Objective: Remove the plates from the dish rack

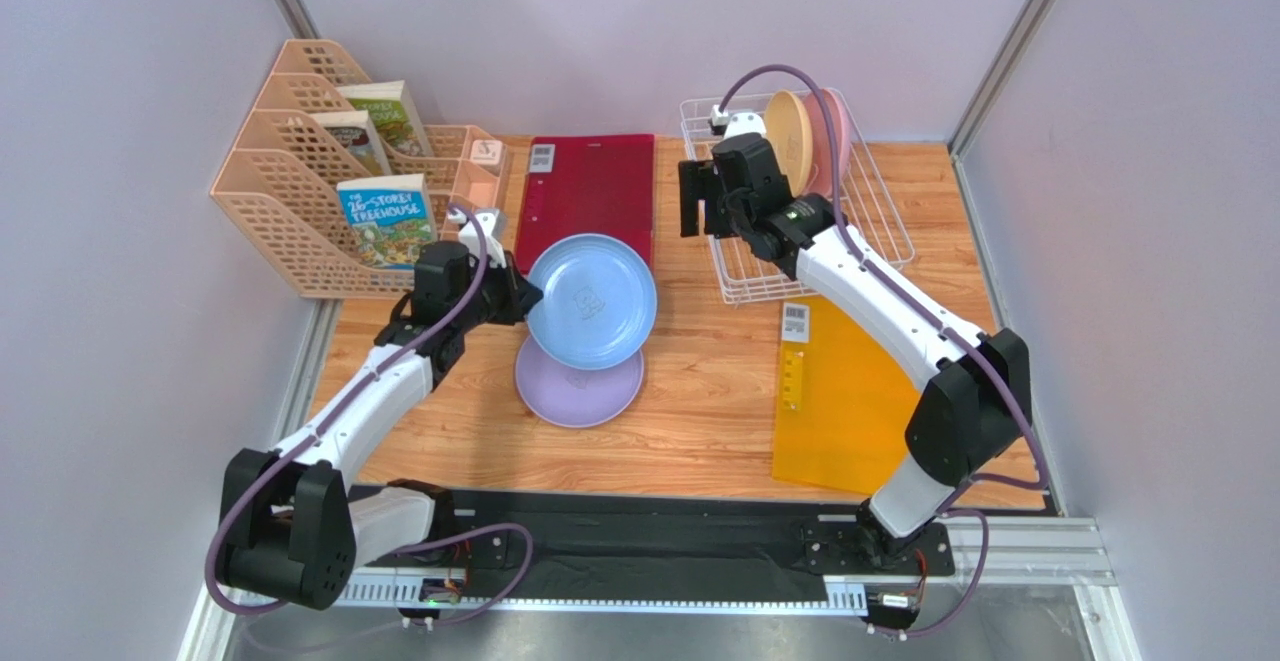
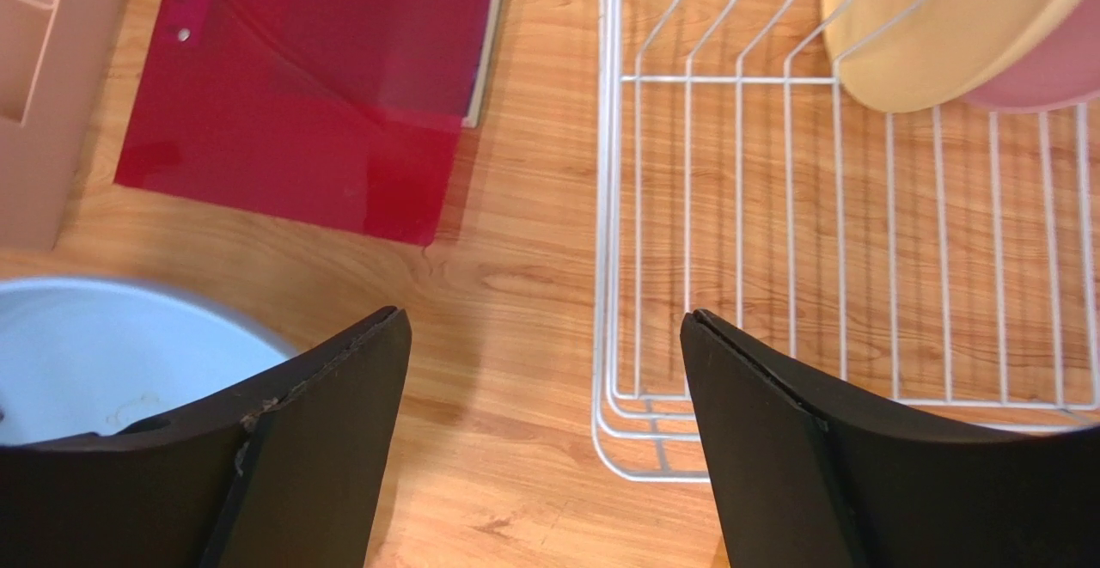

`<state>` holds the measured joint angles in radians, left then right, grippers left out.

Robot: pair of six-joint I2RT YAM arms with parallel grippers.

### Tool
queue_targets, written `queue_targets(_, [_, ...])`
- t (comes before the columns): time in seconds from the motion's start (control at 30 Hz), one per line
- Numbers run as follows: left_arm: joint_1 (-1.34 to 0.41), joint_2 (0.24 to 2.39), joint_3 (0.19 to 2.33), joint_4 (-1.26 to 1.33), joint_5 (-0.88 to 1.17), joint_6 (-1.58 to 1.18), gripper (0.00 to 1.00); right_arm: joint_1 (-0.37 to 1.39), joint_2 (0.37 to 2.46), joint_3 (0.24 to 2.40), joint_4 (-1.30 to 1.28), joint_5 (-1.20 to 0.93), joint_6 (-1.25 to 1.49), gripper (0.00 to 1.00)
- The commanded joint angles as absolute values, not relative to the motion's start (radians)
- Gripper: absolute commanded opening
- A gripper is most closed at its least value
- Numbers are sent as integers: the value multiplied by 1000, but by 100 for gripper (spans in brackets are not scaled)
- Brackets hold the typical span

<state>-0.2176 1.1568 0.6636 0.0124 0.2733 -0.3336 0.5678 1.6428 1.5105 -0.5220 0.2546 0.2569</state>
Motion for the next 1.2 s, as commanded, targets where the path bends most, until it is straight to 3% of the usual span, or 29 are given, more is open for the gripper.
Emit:
queue_targets(0.0, [-221,1169,735,-230,267,-232,0,551,1620,1580,-531,362,216,83])
queue_targets(0.57, [-195,1322,775,-339,377,-183,0,440,1683,1649,-554,455,192,84])
queue_targets(0.7, [-195,1367,790,-353,339,-180,42,413,1739,1692,-555,520,178,84])
queue_targets(0.77, [-195,1393,792,-356,327,-179,56,400,1788,1715,-551,540,173,85])
queue_targets(0.9, [-193,1413,801,-368,278,-173,71,394,1867,1782,-534,626,143,85])
queue_targets(1.17, [-193,1261,735,-272,91,-195,81,384,2040,1881,-396,776,22,83])
